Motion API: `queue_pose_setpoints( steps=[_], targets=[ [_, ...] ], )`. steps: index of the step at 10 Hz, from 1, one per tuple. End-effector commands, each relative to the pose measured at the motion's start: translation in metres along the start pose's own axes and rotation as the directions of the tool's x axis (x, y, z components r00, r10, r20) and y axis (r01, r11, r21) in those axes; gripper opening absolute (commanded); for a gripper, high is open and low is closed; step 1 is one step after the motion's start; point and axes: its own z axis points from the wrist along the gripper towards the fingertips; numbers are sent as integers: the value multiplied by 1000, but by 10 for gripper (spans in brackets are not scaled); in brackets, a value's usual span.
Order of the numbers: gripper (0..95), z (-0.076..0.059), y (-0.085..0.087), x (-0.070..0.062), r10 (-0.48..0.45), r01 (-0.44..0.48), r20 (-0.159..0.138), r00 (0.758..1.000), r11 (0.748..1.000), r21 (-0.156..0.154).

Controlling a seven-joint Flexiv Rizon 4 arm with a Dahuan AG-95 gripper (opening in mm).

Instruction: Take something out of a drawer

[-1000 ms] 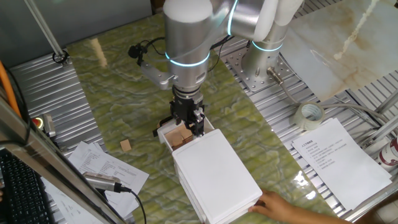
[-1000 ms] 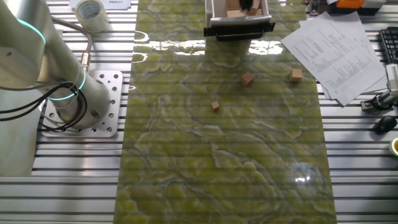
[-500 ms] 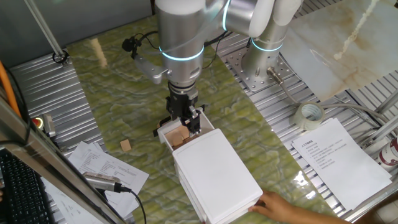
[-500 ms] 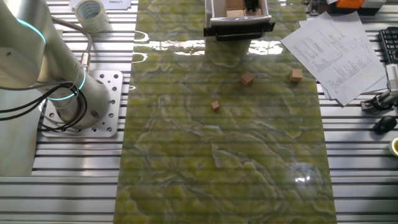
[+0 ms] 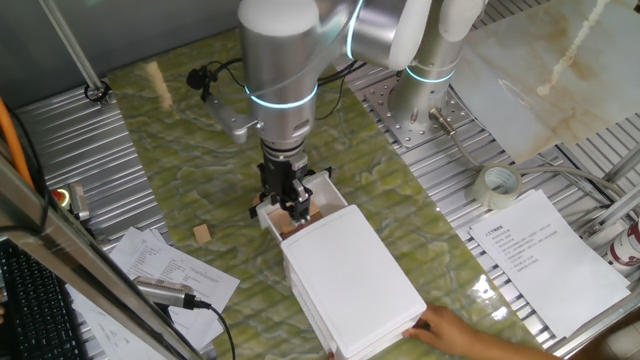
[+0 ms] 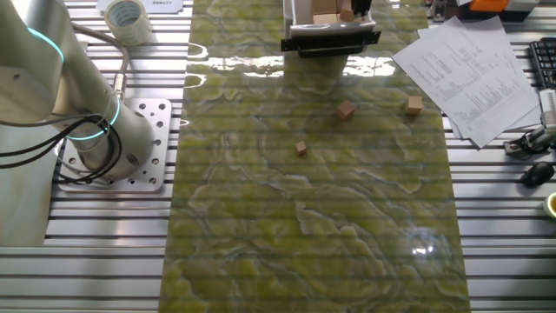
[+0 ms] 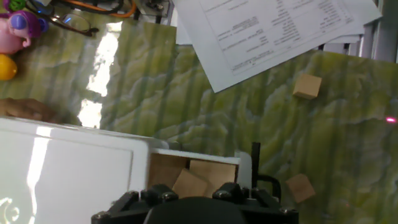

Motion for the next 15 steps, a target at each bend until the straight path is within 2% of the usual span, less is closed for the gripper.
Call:
queue_pose_setpoints(
  steps=[1,4,7,9,13,15],
  targets=[
    [380,1,1,-2,10,-10,-7,1000,1000,-4],
    [380,6,9,1,70,-71,-14,997,997,-10],
    [380,4,8,23,104,-104,-28,994,994,-15],
    [380,4,6,32,134,-134,-27,991,991,-20],
    [380,12,15,29,194,-195,-24,981,980,-31],
    [380,16,12,34,222,-223,-26,975,974,-31]
  ],
)
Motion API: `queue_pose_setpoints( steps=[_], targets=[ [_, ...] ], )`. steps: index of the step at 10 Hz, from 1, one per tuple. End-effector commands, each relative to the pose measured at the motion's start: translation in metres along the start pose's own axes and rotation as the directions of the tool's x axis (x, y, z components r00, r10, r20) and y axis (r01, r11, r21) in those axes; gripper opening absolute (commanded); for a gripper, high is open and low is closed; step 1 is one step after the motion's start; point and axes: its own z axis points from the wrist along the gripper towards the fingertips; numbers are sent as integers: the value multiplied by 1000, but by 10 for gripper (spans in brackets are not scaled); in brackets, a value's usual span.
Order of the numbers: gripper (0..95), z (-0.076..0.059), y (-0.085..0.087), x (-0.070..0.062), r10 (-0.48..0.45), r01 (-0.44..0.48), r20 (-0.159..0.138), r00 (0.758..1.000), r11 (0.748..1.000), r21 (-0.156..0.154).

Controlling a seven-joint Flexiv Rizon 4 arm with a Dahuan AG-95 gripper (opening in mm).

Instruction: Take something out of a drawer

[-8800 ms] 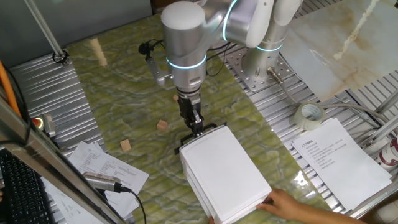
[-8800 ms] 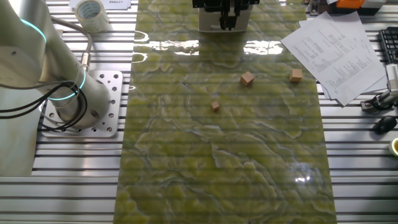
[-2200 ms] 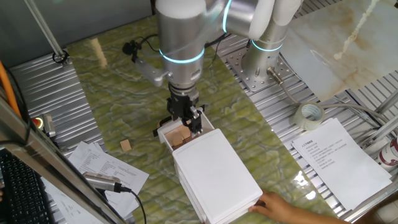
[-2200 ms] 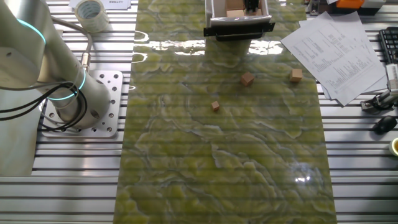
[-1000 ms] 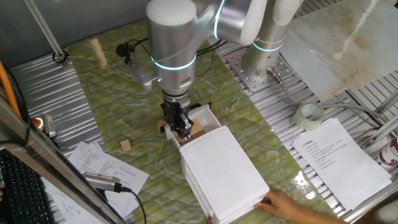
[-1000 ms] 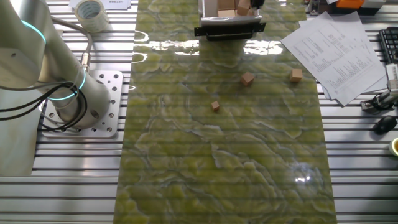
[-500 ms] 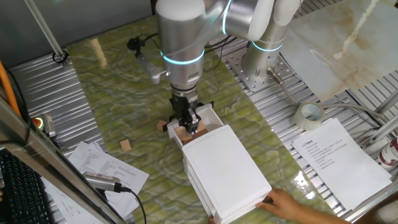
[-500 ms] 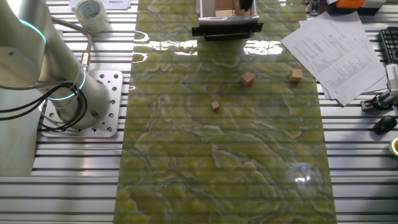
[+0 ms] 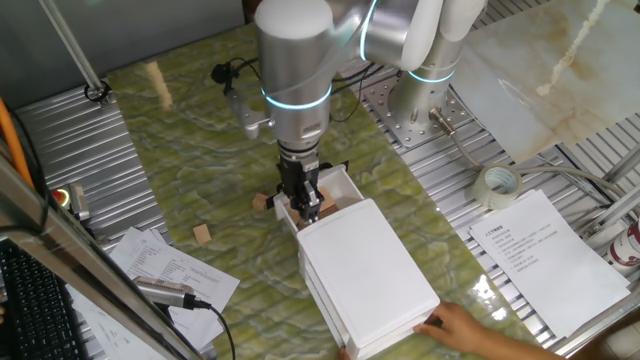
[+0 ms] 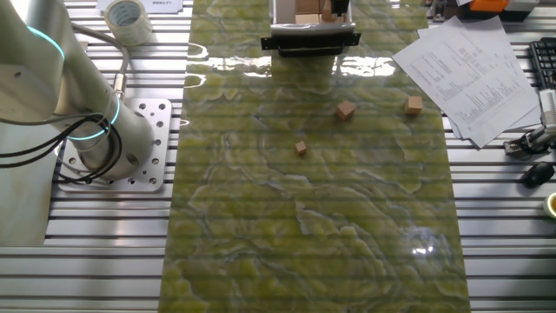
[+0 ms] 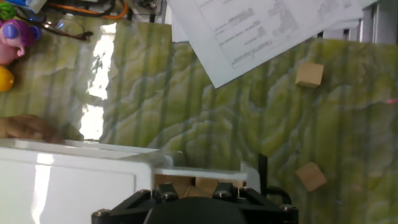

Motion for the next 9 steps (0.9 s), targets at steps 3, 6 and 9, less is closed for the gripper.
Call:
queue_pose_setpoints(
  steps=[3,6,9],
  targets=[
    [380,8,-9,11,31,-31,5,1000,1000,-3],
    [0,5,-7,13,53,-53,5,999,999,-13],
    [0,-3,0,9,31,-31,8,999,999,-9]
  ],
)
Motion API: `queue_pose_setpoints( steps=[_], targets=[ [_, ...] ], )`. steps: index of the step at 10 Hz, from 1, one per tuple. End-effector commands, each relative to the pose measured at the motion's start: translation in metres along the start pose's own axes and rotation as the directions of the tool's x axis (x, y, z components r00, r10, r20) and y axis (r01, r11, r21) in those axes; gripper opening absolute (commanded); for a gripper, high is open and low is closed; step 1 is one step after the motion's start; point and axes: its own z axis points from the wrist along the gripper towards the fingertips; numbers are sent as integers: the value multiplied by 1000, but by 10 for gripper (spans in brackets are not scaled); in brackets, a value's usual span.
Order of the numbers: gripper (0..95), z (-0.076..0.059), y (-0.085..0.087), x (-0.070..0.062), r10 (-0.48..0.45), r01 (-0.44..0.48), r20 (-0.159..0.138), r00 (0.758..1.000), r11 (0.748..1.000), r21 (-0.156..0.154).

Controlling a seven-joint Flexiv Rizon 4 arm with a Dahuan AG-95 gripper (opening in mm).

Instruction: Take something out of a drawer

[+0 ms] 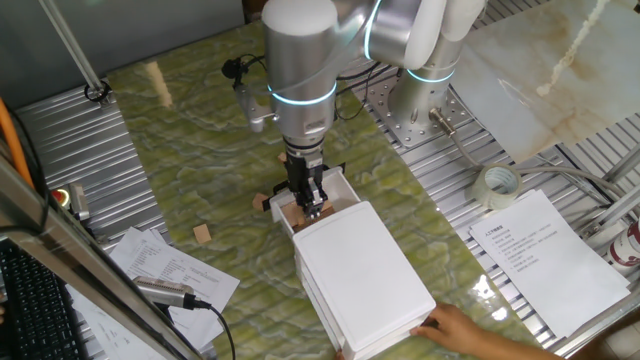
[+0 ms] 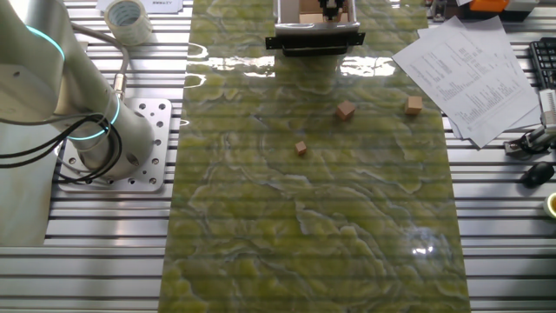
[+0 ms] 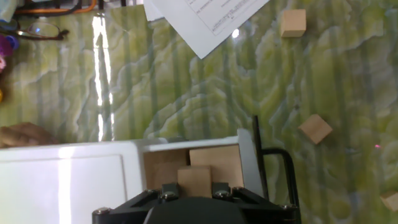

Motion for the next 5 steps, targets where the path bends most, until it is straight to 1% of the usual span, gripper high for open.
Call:
queue_pose_setpoints(
  steps=[1,2,3,4,5],
  targets=[
    [0,-9,5,-8,-10,10,-1,1000,1000,2],
    [0,-15,6,-11,-15,15,-2,1000,1000,3],
    [0,-31,6,-13,-34,34,-6,999,999,9],
    [0,-42,4,-14,-53,53,-11,999,999,14],
    [0,-56,-1,-16,-74,75,-24,997,997,14]
  ],
)
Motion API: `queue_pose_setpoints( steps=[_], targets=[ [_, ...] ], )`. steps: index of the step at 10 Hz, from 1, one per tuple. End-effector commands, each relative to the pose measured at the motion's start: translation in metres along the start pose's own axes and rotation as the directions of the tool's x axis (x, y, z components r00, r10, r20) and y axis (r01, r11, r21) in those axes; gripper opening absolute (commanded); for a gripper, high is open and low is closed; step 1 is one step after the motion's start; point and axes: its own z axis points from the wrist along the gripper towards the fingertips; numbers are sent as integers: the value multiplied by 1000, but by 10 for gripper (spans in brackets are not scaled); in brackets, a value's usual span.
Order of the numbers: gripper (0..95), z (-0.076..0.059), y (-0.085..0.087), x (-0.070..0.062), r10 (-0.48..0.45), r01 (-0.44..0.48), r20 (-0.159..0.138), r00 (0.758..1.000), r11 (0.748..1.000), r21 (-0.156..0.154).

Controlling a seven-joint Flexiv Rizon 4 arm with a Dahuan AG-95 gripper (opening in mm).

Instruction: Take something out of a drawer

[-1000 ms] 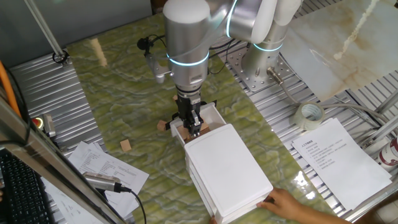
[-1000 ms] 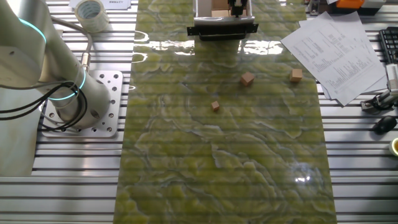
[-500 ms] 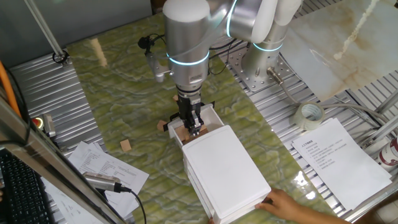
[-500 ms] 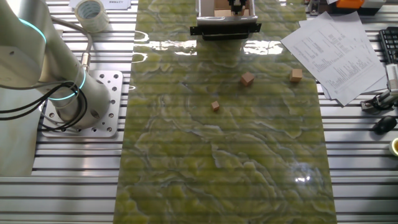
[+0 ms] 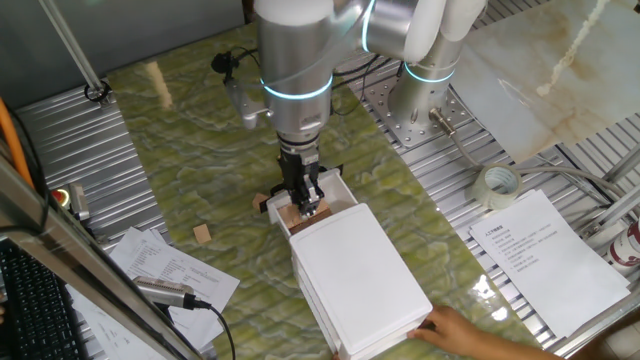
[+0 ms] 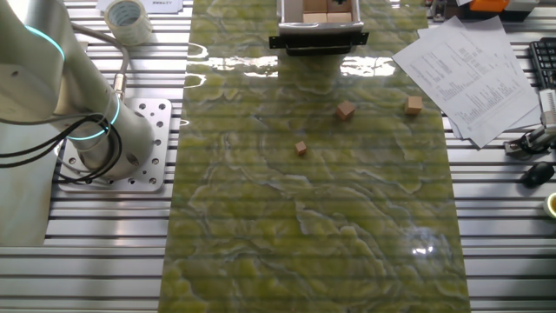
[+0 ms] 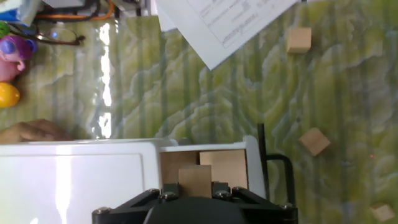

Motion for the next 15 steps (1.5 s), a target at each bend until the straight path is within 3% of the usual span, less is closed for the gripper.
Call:
queue_pose_setpoints(
  steps=[1,4,6,8,10,11,15],
  targets=[
    [0,-30,-15,1,-50,50,-28,998,999,3],
    [0,-49,-50,9,-117,118,-42,992,993,18],
    [0,-50,-83,11,-162,165,-60,985,984,64],
    [0,-43,-110,13,-197,203,-69,978,973,108],
    [0,-32,-126,12,-213,220,-67,975,968,119],
    [0,-32,-126,12,-213,220,-67,975,968,119],
    [0,-1,-151,3,-231,239,-75,970,962,133]
  ],
)
